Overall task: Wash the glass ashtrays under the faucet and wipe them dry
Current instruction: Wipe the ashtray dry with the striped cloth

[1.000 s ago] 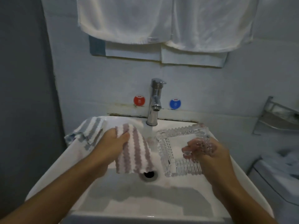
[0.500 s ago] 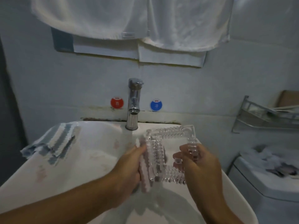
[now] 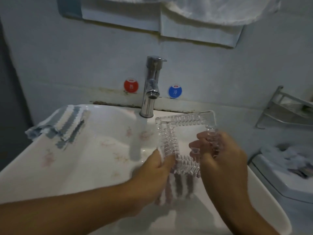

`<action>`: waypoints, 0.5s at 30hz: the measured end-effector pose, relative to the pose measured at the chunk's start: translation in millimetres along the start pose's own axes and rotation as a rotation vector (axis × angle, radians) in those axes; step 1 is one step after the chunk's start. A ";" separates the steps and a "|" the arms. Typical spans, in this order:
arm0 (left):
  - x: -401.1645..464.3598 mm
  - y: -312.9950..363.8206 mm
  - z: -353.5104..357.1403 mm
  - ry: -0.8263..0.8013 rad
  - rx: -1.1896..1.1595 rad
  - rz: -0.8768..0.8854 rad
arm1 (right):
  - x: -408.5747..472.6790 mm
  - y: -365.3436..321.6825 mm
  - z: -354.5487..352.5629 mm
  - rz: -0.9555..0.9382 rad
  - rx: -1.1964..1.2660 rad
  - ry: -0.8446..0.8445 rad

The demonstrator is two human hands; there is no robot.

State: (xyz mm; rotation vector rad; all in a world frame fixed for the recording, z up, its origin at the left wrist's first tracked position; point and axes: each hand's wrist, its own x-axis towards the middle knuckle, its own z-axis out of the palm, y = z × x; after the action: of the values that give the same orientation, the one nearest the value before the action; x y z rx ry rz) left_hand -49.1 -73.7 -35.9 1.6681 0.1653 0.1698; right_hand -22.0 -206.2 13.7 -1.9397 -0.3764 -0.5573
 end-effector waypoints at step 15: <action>0.3 15.6 -9.7 0.068 -0.029 -0.008 | 1.3 10.6 2.3 0.025 -0.112 -0.112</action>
State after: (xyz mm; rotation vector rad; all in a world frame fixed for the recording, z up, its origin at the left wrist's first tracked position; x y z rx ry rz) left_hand -50.7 -65.8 -19.4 1.6330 0.2200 0.2216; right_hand -15.2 -208.5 5.5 -2.0862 -0.3987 -0.4625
